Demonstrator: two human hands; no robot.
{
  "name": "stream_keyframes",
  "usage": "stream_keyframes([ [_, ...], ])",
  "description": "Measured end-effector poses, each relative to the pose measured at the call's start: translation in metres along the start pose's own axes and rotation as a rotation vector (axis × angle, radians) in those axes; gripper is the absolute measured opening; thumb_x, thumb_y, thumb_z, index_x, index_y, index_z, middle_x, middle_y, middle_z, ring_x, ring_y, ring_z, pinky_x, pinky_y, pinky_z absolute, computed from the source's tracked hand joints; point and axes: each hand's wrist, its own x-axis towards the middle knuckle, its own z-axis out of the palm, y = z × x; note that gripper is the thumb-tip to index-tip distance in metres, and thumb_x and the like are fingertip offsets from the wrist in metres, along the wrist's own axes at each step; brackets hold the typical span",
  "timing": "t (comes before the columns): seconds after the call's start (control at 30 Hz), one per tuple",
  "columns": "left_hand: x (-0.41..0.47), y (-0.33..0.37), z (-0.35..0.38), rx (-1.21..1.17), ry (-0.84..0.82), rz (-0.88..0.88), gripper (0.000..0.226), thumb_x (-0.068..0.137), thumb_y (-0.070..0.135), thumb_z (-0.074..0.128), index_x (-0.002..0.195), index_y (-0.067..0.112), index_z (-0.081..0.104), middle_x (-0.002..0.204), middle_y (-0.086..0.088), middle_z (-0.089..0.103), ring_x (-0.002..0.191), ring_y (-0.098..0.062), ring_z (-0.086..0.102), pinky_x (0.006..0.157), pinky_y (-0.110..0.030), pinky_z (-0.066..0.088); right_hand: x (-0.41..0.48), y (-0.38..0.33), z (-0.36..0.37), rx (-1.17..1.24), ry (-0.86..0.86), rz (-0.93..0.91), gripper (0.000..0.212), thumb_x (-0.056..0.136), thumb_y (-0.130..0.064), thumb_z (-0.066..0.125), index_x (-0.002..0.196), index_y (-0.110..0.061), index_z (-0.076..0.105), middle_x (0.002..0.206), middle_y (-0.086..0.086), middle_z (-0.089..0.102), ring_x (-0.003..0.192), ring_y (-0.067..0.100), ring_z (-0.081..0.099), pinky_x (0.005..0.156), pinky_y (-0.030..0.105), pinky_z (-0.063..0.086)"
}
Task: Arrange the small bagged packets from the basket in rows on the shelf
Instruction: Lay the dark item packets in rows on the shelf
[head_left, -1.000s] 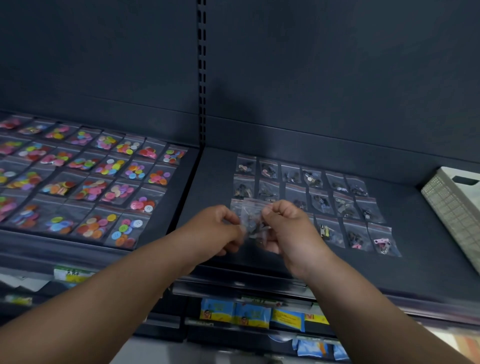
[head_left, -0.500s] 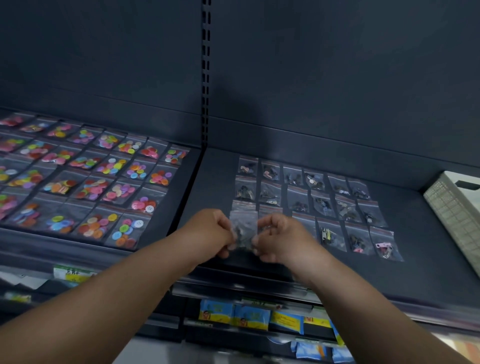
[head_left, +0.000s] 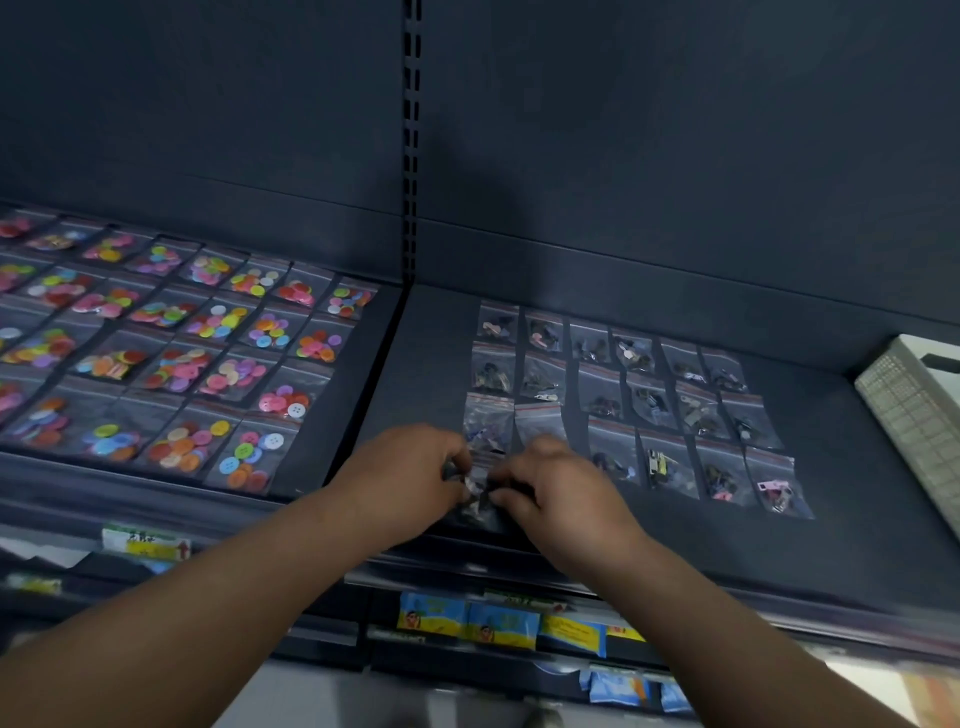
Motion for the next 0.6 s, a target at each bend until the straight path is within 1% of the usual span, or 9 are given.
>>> stream_keyframes([
  [0.1,0.000,-0.002,0.001,-0.009,-0.035,0.018,0.019,0.084,0.037,0.068,0.101,0.030,0.063,0.074,0.015,0.051,0.069,0.000,0.049,0.053,-0.017,0.035,-0.001,0.002,-0.001,-0.002,-0.011,-0.016,0.017,0.091,-0.032,0.056,0.103,-0.025,0.066,0.090,-0.006,0.047,0.090,0.017,0.053,0.072,0.027,0.040],
  [0.2,0.002,-0.002,-0.001,-0.026,-0.010,0.024,0.018,0.085,0.037,0.066,0.102,0.029,0.064,0.078,0.015,0.054,0.072,0.000,0.051,0.057,-0.017,0.038,-0.002,0.011,-0.008,-0.015,0.127,-0.008,0.015,0.091,-0.023,0.057,0.101,-0.021,0.067,0.094,-0.003,0.054,0.092,0.018,0.053,0.077,0.029,0.044],
  [0.27,0.004,-0.004,-0.003,-0.002,0.068,0.053,0.022,0.089,0.035,0.061,0.109,0.027,0.062,0.091,0.011,0.054,0.083,-0.007,0.053,0.068,-0.021,0.043,-0.001,0.021,-0.011,-0.111,0.206,-0.004,0.018,0.089,-0.014,0.057,0.103,-0.018,0.068,0.107,0.000,0.061,0.103,0.024,0.052,0.088,0.032,0.044],
  [0.3,0.006,-0.004,-0.003,0.028,0.103,0.083,0.024,0.092,0.034,0.057,0.115,0.026,0.061,0.100,0.008,0.054,0.092,-0.010,0.052,0.076,-0.023,0.044,-0.001,0.025,-0.012,-0.159,0.202,0.009,0.024,0.090,-0.012,0.055,0.109,-0.019,0.067,0.119,0.001,0.061,0.113,0.026,0.050,0.096,0.034,0.038],
  [0.37,0.010,-0.003,-0.003,0.107,0.105,0.169,0.032,0.096,0.031,0.049,0.127,0.025,0.054,0.123,0.005,0.051,0.115,-0.014,0.043,0.095,-0.027,0.039,-0.003,0.031,-0.012,-0.230,0.123,0.033,0.036,0.094,-0.014,0.047,0.127,-0.022,0.058,0.140,0.000,0.049,0.134,0.025,0.035,0.110,0.034,0.023],
  [0.4,0.013,-0.002,-0.003,0.147,0.070,0.206,0.036,0.098,0.030,0.046,0.134,0.025,0.048,0.136,0.005,0.045,0.126,-0.015,0.034,0.104,-0.029,0.033,-0.004,0.034,-0.011,-0.257,0.082,0.041,0.041,0.095,-0.016,0.043,0.135,-0.024,0.051,0.146,-0.003,0.043,0.139,0.023,0.027,0.113,0.033,0.016],
  [0.43,0.015,0.000,-0.002,0.186,0.019,0.229,0.041,0.099,0.030,0.042,0.139,0.025,0.042,0.146,0.006,0.036,0.136,-0.017,0.024,0.111,-0.032,0.026,-0.005,0.036,-0.009,-0.281,0.051,0.042,0.043,0.097,-0.018,0.040,0.139,-0.025,0.044,0.148,-0.004,0.038,0.142,0.021,0.022,0.114,0.031,0.012],
  [0.5,0.020,0.002,0.002,0.259,-0.069,0.254,0.047,0.100,0.034,0.036,0.146,0.025,0.030,0.156,0.007,0.019,0.145,-0.016,0.007,0.117,-0.034,0.014,-0.007,0.039,-0.005,-0.293,0.027,0.043,0.046,0.097,-0.021,0.037,0.143,-0.024,0.038,0.149,-0.005,0.037,0.142,0.020,0.020,0.115,0.032,0.010],
  [0.6,0.024,0.006,0.006,0.306,-0.131,0.274,0.053,0.101,0.039,0.031,0.150,0.022,0.022,0.159,0.004,0.011,0.146,-0.013,0.004,0.119,-0.032,0.008,-0.006,0.039,-0.001,-0.286,0.048,0.044,0.048,0.095,-0.025,0.033,0.142,-0.022,0.040,0.144,-0.001,0.043,0.136,0.024,0.030,0.113,0.033,0.017],
])
